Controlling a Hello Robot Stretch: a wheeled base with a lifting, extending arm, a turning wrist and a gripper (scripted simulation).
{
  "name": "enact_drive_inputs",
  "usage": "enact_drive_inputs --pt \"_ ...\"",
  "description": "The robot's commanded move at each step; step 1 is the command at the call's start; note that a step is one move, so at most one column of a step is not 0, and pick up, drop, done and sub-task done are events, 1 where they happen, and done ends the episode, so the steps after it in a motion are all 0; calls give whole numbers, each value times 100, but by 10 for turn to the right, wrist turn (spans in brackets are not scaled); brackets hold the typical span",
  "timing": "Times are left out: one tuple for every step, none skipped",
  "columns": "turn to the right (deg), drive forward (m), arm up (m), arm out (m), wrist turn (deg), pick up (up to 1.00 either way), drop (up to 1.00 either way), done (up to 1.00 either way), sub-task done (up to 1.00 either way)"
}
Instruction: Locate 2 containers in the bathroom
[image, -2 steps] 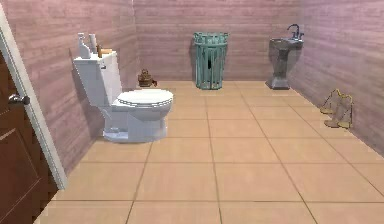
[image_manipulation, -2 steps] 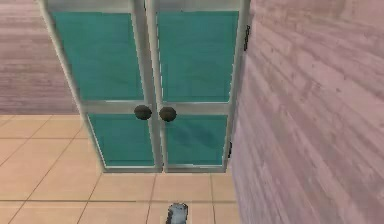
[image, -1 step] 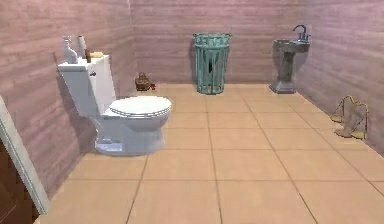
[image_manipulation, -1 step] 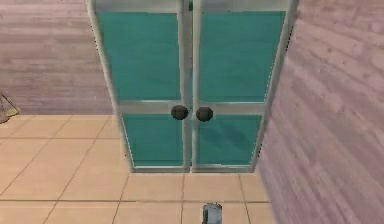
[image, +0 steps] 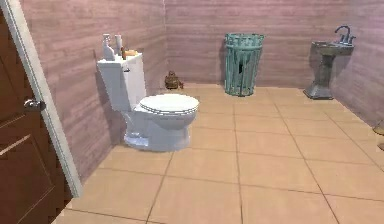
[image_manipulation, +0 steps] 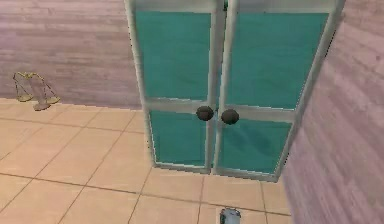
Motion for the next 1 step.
enact_drive_inputs --pt "0 100 0 0 0 0 0 0 0"
